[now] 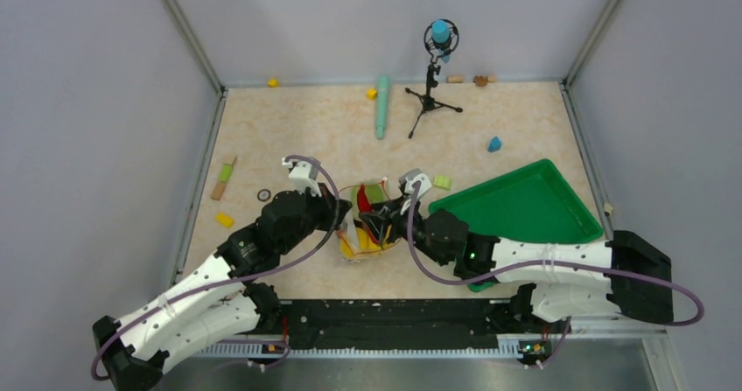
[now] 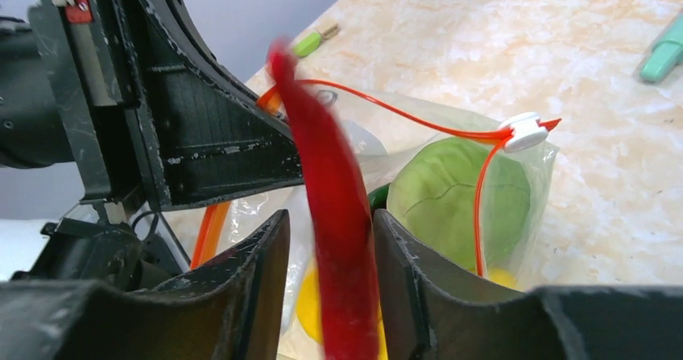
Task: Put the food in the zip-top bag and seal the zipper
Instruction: Place the fake vegetable in the zipper food storage bag.
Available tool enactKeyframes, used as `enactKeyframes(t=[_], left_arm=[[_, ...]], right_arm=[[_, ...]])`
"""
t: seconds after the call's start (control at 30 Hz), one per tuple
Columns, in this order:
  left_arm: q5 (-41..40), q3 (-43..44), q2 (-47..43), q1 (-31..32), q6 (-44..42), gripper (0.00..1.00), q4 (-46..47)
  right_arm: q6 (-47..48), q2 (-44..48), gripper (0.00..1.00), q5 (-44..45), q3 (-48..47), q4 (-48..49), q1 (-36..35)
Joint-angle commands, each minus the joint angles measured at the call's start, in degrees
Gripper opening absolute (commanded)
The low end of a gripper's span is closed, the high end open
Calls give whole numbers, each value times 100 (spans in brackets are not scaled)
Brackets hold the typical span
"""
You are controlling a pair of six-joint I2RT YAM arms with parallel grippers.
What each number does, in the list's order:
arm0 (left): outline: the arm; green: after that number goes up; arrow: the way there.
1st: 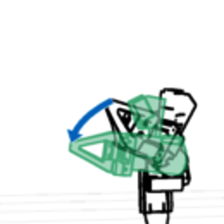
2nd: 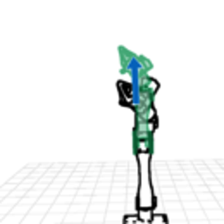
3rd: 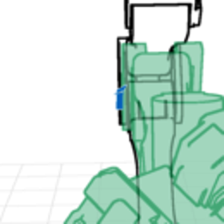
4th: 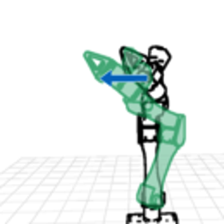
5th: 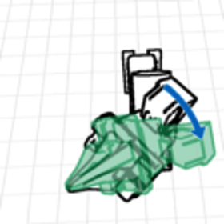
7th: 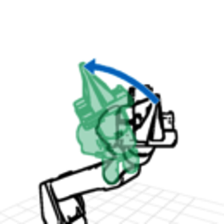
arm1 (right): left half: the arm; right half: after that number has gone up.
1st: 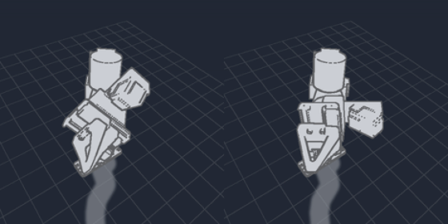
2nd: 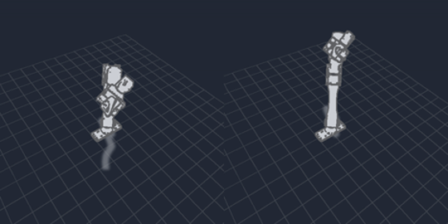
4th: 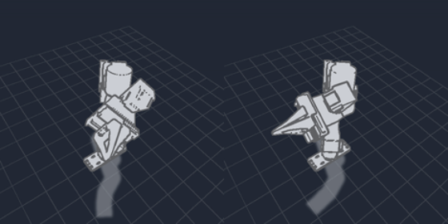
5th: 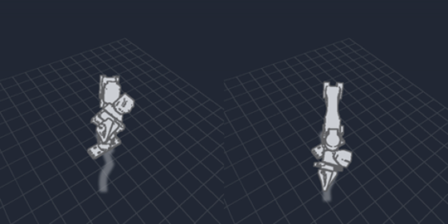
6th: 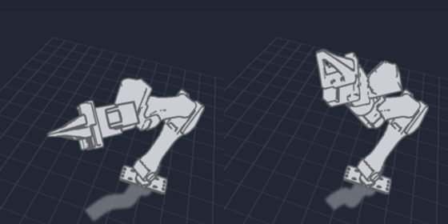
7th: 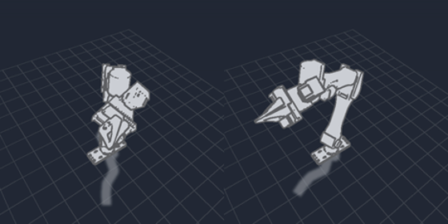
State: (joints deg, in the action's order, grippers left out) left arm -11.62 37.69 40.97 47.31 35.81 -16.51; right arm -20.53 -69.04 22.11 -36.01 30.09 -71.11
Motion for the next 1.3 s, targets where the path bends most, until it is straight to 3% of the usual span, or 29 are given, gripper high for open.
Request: enactKeyframes(t=[0.0, 0.23, 0.7, 0.83, 0.97, 1.27], left_arm=[[-86, 19, -110, 15, -66, 0, 215], [-125, 4, -76, 17, -51, 0, 238], [-530, 279, 17, 15, 286, 0, 67], [-735, 343, 323, 15, 595, 0, 443], [-703, 416, 775, 13, 313, 0, 1450], [-1393, 2335, 2350, -33, -1048, 0, 1465]], right_arm=[[-24, 234, 44, 136, -44, 142, -76], [41, 122, 55, 107, -313, -244, -71], [-277, 444, 98, 896, -1234, -2686, -64], [-583, 755, 99, 722, -1365, -3752, 445], [-747, 1190, 99, 200, -1348, -4303, 1342], [-1049, 2147, 99, 1260, -1353, -5555, 2270]])
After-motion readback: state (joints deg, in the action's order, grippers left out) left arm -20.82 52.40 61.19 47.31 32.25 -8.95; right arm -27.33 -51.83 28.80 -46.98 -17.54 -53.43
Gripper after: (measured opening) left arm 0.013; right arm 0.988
